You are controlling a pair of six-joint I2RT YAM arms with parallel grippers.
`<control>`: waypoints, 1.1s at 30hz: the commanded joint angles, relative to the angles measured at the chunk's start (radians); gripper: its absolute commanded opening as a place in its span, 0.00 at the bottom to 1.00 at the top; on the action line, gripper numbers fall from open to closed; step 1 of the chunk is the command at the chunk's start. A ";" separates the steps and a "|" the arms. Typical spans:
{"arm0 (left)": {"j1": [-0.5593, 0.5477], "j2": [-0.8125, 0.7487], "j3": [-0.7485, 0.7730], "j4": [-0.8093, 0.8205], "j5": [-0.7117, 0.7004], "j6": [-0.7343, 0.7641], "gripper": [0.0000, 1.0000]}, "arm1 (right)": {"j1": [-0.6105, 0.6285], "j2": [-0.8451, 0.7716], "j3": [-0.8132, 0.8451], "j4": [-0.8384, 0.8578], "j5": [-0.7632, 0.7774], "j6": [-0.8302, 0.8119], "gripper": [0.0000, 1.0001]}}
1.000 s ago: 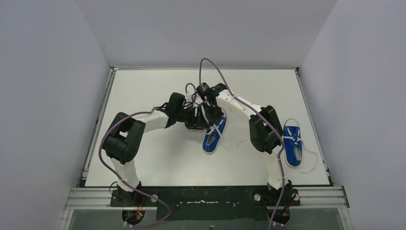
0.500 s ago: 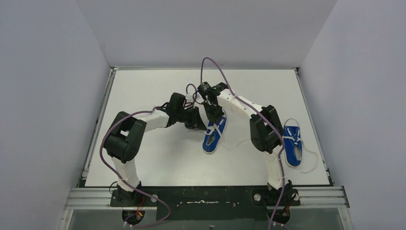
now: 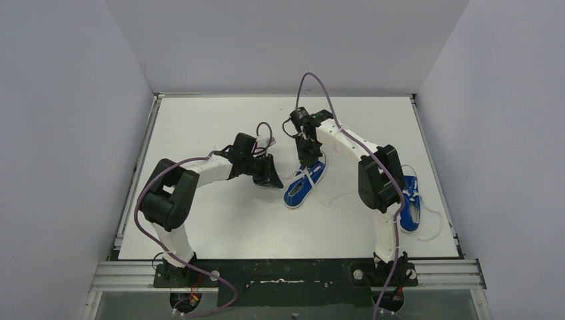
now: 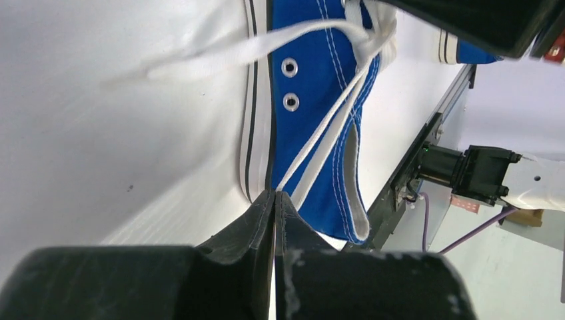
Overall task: Tie the shoes
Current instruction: Tie the shoelace on the shoe.
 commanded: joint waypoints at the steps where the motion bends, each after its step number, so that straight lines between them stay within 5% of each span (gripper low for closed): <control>1: 0.008 -0.013 0.036 0.006 0.056 0.020 0.00 | -0.018 -0.062 0.005 0.044 -0.050 0.000 0.02; 12: 0.005 0.047 0.106 0.066 0.112 -0.027 0.00 | 0.001 -0.054 0.023 0.000 0.008 -0.012 0.24; 18: 0.005 0.057 0.111 0.067 0.126 -0.024 0.00 | 0.029 -0.016 0.084 -0.048 0.082 -0.037 0.26; 33: 0.008 0.070 0.127 0.036 0.133 -0.012 0.00 | 0.053 0.018 0.120 -0.081 0.135 -0.017 0.00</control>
